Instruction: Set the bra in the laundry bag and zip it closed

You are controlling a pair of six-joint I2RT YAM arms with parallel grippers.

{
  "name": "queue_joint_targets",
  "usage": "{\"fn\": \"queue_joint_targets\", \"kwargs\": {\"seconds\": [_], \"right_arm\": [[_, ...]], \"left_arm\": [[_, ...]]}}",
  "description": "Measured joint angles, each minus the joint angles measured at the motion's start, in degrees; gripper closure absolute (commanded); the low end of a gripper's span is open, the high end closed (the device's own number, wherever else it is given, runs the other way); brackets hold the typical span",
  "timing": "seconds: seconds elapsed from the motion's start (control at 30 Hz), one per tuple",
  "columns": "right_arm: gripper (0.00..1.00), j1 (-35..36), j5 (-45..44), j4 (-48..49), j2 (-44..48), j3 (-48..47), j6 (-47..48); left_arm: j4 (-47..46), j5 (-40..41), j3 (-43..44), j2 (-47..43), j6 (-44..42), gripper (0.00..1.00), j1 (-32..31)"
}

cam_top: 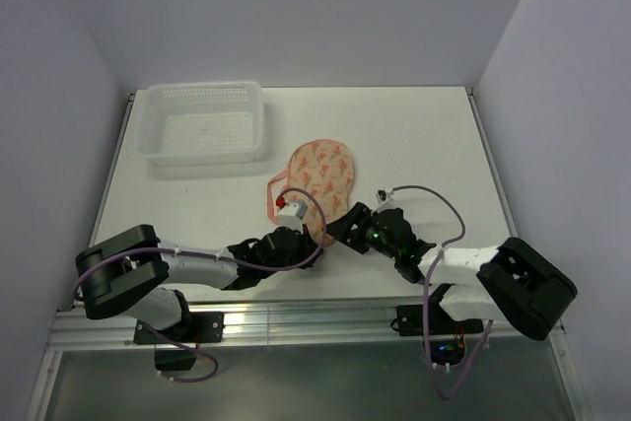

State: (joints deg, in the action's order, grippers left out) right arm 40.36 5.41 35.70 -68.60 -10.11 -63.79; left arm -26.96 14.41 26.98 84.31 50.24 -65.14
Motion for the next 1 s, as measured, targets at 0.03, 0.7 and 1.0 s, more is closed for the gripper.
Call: {"fn": "queue_joint_targets", "kwargs": {"seconds": [0.03,0.7,1.0], "right_arm": [[0.31,0.0,0.17,0.83,-1.77,-0.13,-0.63],[0.1,1.36,-0.07,1.01,-2.25,1.09,-2.8],[0.25,1.4,-0.94,-2.86,0.02,0.76,-2.45]], "left_arm": [[0.0,0.0,0.0,0.0,0.0,1.0,0.0],[-0.09,0.96,0.35,-0.02,-1.31,1.0,-0.22],[-0.83,1.7,0.37,-0.04,-2.6,1.0,-0.31]]}}
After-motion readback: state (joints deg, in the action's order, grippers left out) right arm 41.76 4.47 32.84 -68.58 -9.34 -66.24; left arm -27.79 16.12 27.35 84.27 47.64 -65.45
